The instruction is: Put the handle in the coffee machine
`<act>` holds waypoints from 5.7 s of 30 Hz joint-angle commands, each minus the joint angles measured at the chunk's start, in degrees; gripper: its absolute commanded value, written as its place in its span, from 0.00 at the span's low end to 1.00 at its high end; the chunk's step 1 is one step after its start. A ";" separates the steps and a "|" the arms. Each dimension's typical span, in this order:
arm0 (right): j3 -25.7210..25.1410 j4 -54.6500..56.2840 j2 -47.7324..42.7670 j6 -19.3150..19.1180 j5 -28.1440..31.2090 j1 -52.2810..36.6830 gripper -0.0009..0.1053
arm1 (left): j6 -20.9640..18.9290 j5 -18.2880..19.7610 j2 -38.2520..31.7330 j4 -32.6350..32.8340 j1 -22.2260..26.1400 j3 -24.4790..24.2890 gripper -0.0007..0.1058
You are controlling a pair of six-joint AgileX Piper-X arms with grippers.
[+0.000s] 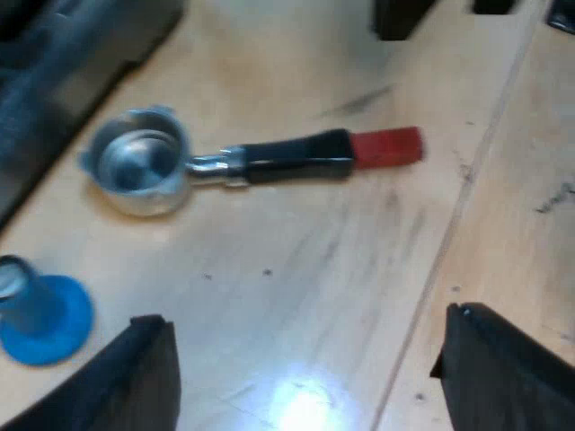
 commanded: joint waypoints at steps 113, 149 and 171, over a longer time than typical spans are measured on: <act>0.12 -40.30 14.94 28.92 7.86 21.90 0.06 | 2.54 -15.00 0.01 7.11 -0.41 -8.18 0.59; -5.16 -19.06 -4.55 13.01 15.85 11.11 0.87 | 2.54 -12.31 0.01 7.25 -0.41 -8.18 0.59; -5.16 -26.34 7.48 2.91 8.22 6.40 0.87 | 2.54 -11.00 0.01 7.25 -0.41 -7.69 0.59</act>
